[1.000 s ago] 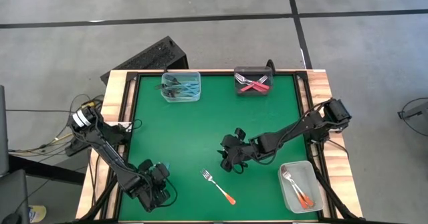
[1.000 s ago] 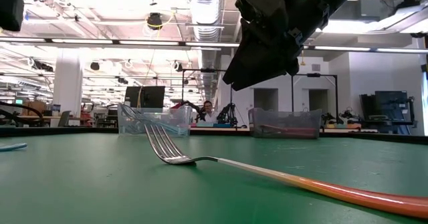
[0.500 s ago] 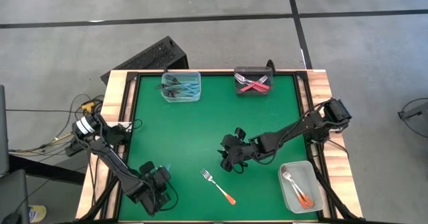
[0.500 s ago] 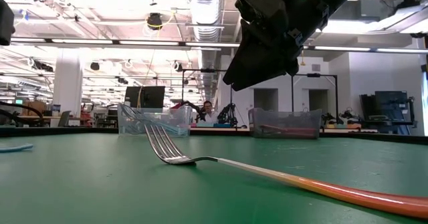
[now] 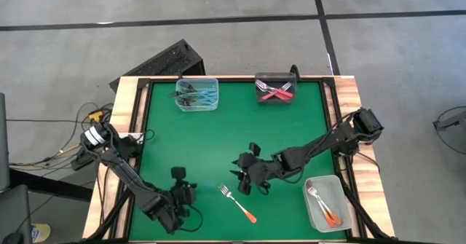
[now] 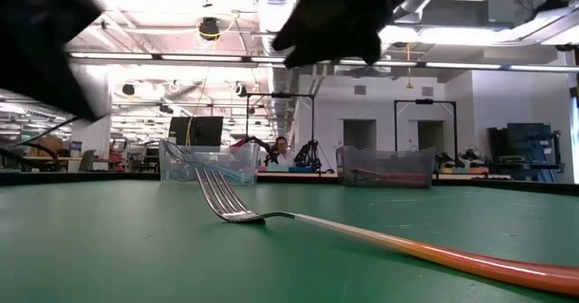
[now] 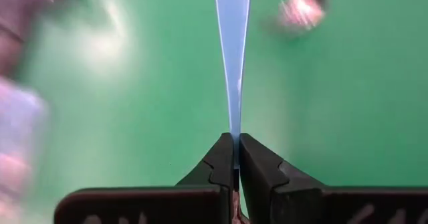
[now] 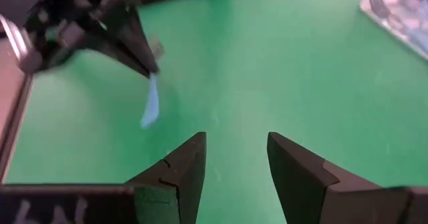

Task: Sort silverware by color (type)
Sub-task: Put the black fork into the transparent bin

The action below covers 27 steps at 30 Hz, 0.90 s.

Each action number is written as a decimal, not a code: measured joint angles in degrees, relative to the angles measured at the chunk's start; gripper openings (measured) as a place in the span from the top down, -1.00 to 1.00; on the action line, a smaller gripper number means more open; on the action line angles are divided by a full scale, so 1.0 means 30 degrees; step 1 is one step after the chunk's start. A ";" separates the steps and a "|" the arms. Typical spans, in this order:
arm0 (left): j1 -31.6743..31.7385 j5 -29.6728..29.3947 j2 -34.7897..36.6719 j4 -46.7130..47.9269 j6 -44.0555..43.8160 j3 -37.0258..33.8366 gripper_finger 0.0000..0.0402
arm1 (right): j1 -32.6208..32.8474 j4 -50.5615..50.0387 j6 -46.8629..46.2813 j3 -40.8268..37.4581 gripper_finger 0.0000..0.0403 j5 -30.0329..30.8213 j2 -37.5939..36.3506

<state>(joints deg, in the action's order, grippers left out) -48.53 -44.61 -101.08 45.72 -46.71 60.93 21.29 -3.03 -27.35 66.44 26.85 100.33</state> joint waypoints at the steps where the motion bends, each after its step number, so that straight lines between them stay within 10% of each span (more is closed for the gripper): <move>1: 0.0154 -0.0982 0.0014 -0.0031 0.1296 0.0174 0.99 | -0.0028 0.0185 0.0093 0.0096 0.08 0.0004 0.0000; 27: 0.4907 -0.5760 0.0058 -0.7796 2.6568 0.0509 1.00 | -0.2671 -0.0486 -0.0117 0.0786 0.12 -0.6550 0.0073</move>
<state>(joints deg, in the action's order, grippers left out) -33.81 -61.89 -100.90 22.33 32.99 62.46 13.28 -4.49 -27.70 68.79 7.20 100.55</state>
